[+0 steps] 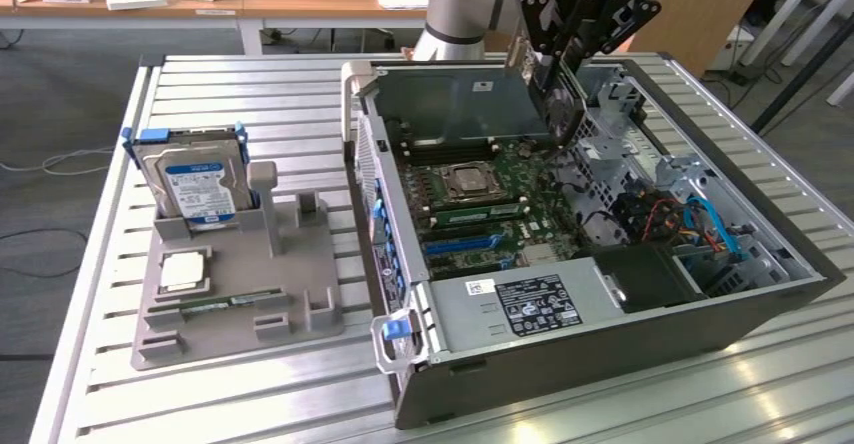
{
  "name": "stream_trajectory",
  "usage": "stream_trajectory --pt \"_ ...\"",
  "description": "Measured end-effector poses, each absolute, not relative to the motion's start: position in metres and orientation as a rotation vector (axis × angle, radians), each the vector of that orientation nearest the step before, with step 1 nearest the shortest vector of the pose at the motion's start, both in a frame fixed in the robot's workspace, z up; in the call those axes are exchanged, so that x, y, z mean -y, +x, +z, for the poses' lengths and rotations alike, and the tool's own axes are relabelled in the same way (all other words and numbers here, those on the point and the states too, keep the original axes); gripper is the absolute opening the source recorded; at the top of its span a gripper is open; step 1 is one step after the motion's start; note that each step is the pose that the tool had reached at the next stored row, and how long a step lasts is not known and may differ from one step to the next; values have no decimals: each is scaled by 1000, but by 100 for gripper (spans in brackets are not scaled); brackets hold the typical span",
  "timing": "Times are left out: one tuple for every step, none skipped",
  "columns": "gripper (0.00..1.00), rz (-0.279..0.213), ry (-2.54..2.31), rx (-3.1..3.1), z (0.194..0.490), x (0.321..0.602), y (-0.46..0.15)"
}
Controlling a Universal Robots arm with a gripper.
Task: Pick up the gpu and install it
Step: 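Insert the gpu into the slot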
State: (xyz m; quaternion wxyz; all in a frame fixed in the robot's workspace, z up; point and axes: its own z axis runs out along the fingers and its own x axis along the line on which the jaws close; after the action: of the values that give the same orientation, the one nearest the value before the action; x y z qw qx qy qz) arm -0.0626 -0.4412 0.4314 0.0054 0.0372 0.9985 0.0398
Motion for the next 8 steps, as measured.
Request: stream_trajectory --pt "27 125 116 -3126 431 441 -63" --pt "27 125 116 -3126 431 441 -63" --pt "27 125 115 -3126 431 441 -63" --pt "27 125 112 -3126 431 441 -63" --pt "27 125 106 -3127 431 441 -63" --pt "27 125 97 -3127 431 441 -63" --pt "27 125 84 -3128 431 441 -63" --pt "27 125 66 -3129 431 441 -63"
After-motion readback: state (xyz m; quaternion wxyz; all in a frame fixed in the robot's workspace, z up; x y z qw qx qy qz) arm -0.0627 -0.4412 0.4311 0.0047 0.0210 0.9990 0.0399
